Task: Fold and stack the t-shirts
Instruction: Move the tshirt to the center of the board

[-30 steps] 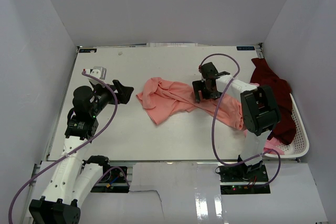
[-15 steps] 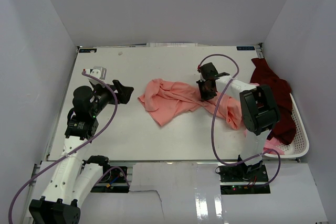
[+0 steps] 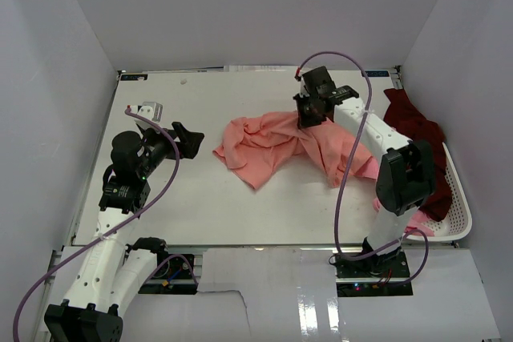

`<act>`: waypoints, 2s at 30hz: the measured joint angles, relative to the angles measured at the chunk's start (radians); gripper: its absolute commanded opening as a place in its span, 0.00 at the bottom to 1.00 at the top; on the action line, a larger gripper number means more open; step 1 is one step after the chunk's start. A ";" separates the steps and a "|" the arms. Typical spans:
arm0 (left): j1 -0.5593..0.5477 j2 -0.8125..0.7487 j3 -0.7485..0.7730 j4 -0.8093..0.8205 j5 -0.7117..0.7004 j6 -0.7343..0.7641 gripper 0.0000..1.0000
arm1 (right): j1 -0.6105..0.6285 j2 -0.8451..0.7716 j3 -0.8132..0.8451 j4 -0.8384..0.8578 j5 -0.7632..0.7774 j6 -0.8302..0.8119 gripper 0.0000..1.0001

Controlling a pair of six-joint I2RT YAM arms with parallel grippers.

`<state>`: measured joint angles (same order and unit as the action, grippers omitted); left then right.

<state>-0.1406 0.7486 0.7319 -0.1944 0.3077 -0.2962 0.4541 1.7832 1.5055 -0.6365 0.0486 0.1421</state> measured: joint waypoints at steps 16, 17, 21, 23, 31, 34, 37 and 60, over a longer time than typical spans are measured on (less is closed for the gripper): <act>0.000 -0.001 0.000 0.000 0.000 0.000 0.98 | 0.196 0.203 0.148 0.014 -0.355 -0.011 0.08; 0.000 -0.001 0.000 0.000 0.000 0.000 0.98 | 0.201 0.221 0.142 0.025 -0.380 -0.006 0.08; 0.000 0.000 0.000 0.000 0.000 0.000 0.98 | 0.217 0.267 0.112 0.070 -0.486 0.016 0.08; 0.000 0.000 0.000 0.000 0.000 0.000 0.98 | 0.229 0.278 0.094 0.098 -0.544 0.032 0.11; 0.000 0.001 0.000 0.000 0.000 0.000 0.98 | 0.278 0.276 0.036 0.141 -0.674 0.071 0.82; 0.000 0.002 0.000 0.000 0.000 0.000 0.98 | 0.262 0.253 0.023 0.139 -0.650 0.071 0.94; 0.000 0.006 0.000 0.000 0.000 0.000 0.98 | 0.231 0.213 0.018 0.129 -0.571 0.063 0.93; -0.095 0.370 0.135 -0.093 0.024 0.038 0.98 | 0.053 0.152 -0.049 0.094 -0.288 0.029 0.90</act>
<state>-0.2359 1.1191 0.8669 -0.2871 0.3321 -0.2581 0.5072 1.9350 1.4563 -0.5426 -0.2398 0.1715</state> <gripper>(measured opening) 0.979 0.896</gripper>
